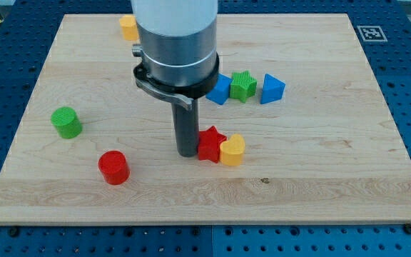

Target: Slide the red circle towards the red star

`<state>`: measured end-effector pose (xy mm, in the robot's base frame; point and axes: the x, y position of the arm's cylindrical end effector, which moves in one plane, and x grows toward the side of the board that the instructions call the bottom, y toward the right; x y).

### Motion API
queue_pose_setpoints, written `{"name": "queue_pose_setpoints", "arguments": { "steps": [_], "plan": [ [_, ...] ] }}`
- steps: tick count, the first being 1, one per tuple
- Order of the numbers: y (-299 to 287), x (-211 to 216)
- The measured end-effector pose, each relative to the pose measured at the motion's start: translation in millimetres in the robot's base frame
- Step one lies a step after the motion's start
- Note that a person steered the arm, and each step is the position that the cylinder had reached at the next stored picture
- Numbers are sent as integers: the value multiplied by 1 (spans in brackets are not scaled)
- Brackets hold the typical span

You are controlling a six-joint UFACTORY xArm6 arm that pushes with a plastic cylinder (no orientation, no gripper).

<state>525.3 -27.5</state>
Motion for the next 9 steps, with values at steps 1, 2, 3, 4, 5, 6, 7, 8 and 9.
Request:
{"name": "queue_pose_setpoints", "arguments": {
  "steps": [1, 2, 3, 4, 5, 6, 7, 8, 9],
  "plan": [
    [0, 8],
    [-15, 8],
    [-41, 4],
    [-90, 3],
    [-122, 3],
    [-145, 3],
    [-162, 14],
    [-166, 39],
    [-153, 57]
  ]
}}
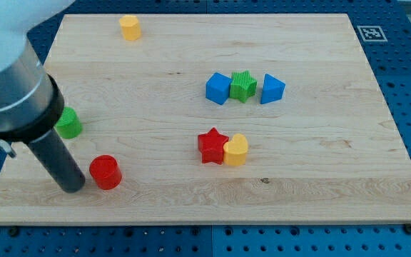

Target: Slide the red circle towards the red star

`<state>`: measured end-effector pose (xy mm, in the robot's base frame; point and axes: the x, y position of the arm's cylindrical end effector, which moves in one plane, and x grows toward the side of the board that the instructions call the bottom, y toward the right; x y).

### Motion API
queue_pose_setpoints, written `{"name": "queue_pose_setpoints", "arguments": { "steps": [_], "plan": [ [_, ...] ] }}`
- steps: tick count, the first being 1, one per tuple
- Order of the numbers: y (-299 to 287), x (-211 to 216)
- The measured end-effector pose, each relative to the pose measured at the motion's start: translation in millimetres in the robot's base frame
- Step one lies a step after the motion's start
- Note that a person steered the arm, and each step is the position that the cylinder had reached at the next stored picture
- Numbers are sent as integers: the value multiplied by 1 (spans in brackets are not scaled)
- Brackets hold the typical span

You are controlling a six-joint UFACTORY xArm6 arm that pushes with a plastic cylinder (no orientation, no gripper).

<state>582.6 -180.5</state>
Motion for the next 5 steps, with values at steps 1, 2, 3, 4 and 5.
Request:
{"name": "queue_pose_setpoints", "arguments": {
  "steps": [1, 2, 3, 4, 5],
  "plan": [
    [33, 6],
    [58, 6],
    [68, -3],
    [67, -12],
    [59, -4]
  ]
}}
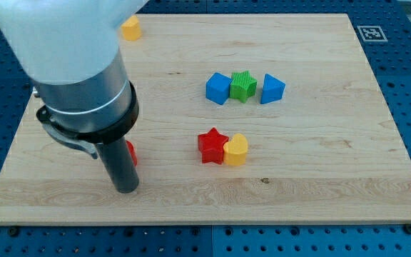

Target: Slide the red circle towards the red star

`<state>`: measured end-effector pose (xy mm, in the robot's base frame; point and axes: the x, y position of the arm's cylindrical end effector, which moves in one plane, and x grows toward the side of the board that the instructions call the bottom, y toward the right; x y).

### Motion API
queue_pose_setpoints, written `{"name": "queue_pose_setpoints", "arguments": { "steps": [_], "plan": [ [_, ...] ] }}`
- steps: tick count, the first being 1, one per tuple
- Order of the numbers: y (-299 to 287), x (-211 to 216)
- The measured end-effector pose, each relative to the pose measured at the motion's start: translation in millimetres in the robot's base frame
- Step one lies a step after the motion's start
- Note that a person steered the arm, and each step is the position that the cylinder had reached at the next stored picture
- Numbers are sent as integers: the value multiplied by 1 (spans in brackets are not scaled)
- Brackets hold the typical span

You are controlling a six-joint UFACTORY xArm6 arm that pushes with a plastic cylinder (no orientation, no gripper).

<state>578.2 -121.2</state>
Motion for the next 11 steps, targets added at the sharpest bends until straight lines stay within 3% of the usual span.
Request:
{"name": "queue_pose_setpoints", "arguments": {
  "steps": [3, 5, 9, 11],
  "plan": [
    [-2, -26],
    [-56, -33],
    [14, -62],
    [6, -92]
  ]
}}
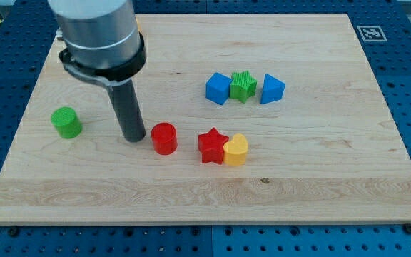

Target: Slide the red circle towards the red star

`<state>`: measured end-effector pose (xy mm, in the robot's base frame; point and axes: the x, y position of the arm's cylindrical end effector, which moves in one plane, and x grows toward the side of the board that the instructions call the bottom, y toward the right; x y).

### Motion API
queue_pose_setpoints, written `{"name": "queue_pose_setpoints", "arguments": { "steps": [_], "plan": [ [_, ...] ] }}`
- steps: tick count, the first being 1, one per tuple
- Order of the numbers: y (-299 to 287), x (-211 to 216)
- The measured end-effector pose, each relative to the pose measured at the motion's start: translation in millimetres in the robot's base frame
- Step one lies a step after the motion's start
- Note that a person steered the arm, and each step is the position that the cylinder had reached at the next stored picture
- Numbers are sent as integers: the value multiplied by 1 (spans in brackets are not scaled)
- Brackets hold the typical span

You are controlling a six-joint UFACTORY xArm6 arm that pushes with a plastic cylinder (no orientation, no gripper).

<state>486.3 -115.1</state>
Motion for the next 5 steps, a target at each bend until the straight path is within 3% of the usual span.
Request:
{"name": "queue_pose_setpoints", "arguments": {
  "steps": [5],
  "plan": [
    [24, 15]
  ]
}}
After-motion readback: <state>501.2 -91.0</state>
